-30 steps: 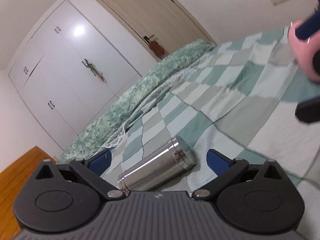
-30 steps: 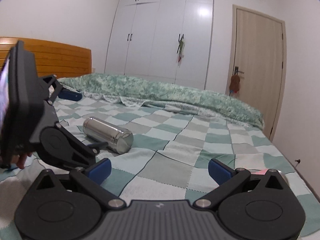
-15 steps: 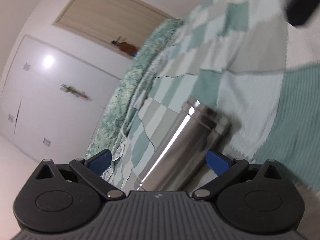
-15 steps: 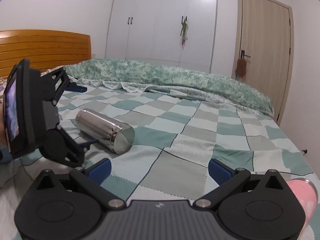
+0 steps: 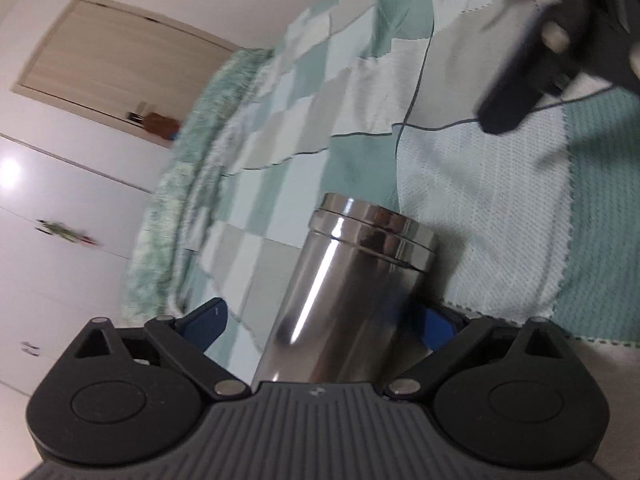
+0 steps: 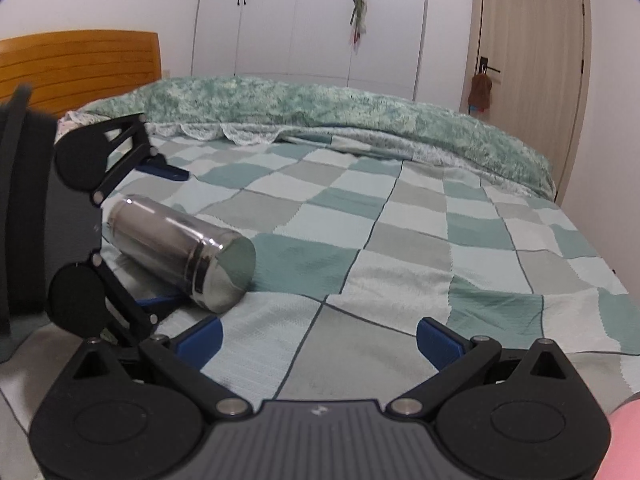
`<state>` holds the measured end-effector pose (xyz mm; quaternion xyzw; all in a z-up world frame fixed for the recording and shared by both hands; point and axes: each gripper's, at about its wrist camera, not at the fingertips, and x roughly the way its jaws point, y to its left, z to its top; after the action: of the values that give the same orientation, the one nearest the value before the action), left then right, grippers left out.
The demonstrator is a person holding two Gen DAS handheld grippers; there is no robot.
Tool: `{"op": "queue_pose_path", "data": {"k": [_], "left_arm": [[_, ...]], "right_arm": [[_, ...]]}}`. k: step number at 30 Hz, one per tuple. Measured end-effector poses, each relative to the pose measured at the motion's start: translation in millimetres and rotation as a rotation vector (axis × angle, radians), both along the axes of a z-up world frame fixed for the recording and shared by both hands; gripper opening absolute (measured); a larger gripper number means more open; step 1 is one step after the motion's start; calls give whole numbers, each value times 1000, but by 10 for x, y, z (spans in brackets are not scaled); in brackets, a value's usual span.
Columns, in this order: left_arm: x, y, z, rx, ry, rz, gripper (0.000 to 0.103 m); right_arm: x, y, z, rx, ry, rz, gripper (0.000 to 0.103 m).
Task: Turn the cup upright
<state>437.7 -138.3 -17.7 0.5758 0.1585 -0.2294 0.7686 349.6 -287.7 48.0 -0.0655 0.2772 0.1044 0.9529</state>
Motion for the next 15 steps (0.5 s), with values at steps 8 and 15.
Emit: {"op": "queue_pose_path", "data": {"k": [8, 15], "left_arm": [[12, -26, -45, 23, 22, -97, 67], [-217, -77, -47, 22, -142, -127, 65]], "right_arm": [[-18, -5, -47, 12, 13, 19, 103], [-192, -40, 97, 37, -45, 31, 103]]}}
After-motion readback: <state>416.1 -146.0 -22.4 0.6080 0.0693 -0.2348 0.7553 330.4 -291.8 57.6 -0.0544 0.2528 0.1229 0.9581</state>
